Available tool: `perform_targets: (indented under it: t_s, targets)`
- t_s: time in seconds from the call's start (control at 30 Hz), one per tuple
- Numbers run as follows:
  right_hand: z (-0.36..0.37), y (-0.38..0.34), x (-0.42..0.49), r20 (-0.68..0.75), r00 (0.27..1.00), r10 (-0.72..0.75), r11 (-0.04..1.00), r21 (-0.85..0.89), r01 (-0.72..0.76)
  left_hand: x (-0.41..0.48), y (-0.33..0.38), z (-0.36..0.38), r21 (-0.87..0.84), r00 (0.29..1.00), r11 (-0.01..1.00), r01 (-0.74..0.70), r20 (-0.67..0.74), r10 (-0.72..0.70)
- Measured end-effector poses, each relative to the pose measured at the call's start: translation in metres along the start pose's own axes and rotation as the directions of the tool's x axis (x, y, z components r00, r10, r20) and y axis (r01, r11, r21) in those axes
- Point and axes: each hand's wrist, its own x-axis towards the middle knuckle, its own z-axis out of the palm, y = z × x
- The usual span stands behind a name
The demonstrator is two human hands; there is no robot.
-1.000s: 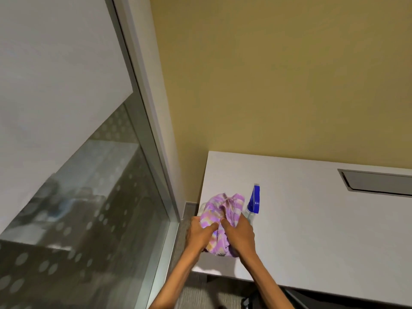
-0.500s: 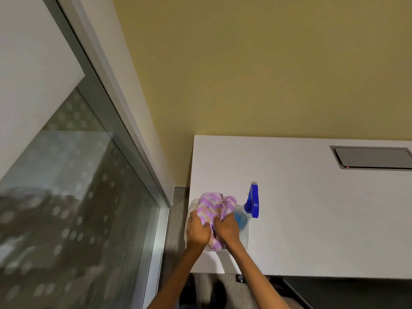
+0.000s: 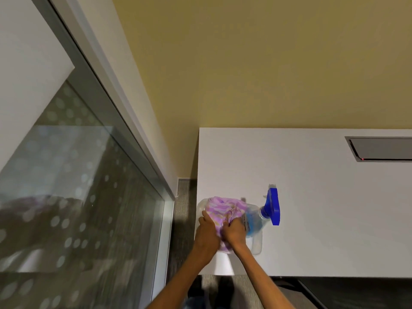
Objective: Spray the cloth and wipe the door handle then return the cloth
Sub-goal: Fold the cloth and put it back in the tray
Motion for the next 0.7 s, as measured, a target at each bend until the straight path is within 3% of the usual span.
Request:
perform_targets:
  t_s: [0.07, 0.23, 0.33, 0.4, 0.53, 0.7]
  targets:
    - [0.0, -0.001, 0.002, 0.012, 1.0, -0.027, 1.0, -0.011, 0.027, 0.005, -0.005, 0.001, 0.051, 1.0, 0.999, -0.012, 0.002, 0.012]
    - [-0.009, -0.005, -0.009, 0.086, 0.996, -0.034, 0.998, -0.056, 0.039, 0.006, -0.015, 0.006, -0.097, 0.996, 0.994, -0.053, -0.079, 0.046]
    - [-0.021, -0.003, -0.027, 0.147, 0.987, -0.069, 0.98, -0.174, 0.095, 0.001, -0.014, 0.007, 0.069, 0.982, 0.987, -0.145, -0.108, 0.152]
    - [-0.025, 0.005, -0.04, 0.097, 0.975, -0.197, 0.939, -0.267, 0.217, 0.0, -0.02, 0.005, 0.173, 0.961, 0.958, -0.23, -0.113, 0.251]
    - [-0.018, 0.01, -0.052, 0.067, 0.957, -0.281, 0.938, -0.193, 0.289, 0.016, -0.028, 0.0, 0.467, 0.889, 0.785, -0.407, 0.005, 0.458]
    - [-0.013, -0.001, -0.029, 0.111, 0.927, -0.358, 0.838, -0.399, 0.372, 0.035, -0.028, 0.002, 0.631, 0.843, 0.609, -0.481, 0.142, 0.518]
